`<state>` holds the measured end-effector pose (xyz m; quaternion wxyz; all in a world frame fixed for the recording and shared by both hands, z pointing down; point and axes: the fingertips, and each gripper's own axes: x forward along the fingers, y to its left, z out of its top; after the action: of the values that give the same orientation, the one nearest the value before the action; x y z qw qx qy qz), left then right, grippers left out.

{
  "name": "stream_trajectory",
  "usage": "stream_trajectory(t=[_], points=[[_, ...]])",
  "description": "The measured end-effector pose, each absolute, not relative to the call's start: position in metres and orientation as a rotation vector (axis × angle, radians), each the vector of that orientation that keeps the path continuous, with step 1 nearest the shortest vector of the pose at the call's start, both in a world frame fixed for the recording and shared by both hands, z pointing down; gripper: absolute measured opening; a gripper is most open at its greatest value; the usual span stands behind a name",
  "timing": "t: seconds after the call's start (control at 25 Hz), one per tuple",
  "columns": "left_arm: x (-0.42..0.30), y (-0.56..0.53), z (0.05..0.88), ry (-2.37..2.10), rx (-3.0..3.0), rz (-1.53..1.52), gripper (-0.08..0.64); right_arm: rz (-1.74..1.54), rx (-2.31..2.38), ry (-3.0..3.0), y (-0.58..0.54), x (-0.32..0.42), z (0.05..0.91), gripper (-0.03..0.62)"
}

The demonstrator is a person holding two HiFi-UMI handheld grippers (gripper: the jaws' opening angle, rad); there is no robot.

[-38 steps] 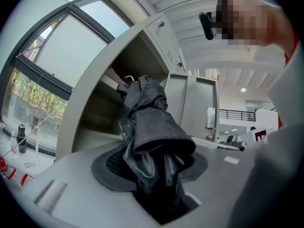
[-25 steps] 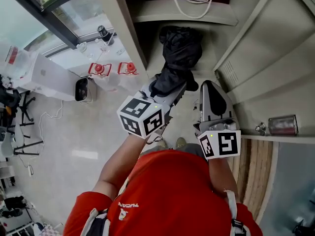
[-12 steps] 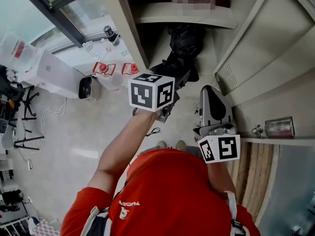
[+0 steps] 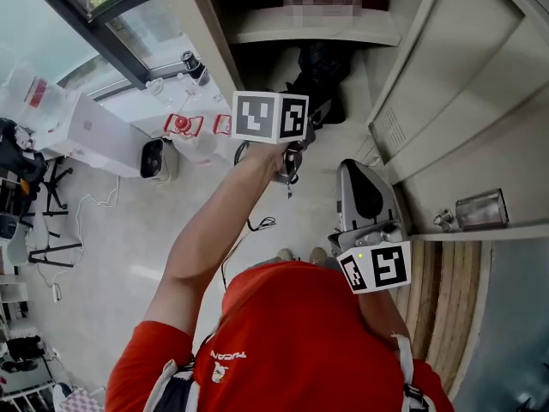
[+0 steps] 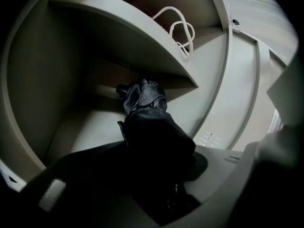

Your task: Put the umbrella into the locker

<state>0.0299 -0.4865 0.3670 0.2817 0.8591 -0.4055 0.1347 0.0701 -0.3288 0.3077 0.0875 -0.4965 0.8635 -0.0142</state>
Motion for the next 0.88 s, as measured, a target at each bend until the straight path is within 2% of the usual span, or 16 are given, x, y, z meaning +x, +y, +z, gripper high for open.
stream_trajectory(t=[0.56, 0.88], points=[[0.038, -0.534, 0.376, -1.237, 2.319, 0.658, 0.210, -0.041, -1.465, 2.583, -0.313, 0.074, 0.308, 0.003], [0.035, -0.552, 0.388, -1.255, 2.263, 0.720, 0.212, -0.045, -1.470, 2.592, -0.308, 0.077, 0.309, 0.003]])
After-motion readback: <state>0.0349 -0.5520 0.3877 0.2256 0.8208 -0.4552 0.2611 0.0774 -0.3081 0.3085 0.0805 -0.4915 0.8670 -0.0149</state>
